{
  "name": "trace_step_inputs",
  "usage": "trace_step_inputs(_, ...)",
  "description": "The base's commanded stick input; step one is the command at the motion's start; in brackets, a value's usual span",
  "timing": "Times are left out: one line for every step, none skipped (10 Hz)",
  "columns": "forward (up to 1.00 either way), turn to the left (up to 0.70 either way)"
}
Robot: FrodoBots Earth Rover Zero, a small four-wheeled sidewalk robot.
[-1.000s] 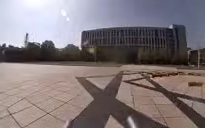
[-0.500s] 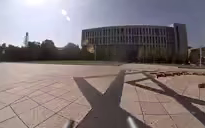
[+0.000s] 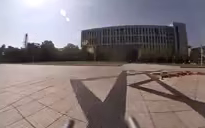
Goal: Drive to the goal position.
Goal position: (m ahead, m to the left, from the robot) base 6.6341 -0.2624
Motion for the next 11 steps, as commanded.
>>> trace_step_inputs(0.67,0.0)
trace_step_inputs(0.67,0.0)
trace_step_inputs(0.67,0.0)
trace_step_inputs(0.67,0.0)
trace_step_inputs(0.67,0.0)
trace_step_inputs(0.67,0.0)
trace_step_inputs(0.68,0.0)
trace_step_inputs(0.68,0.0)
trace_step_inputs(0.67,0.0)
trace_step_inputs(0.68,0.0)
trace_step_inputs(0.68,0.0)
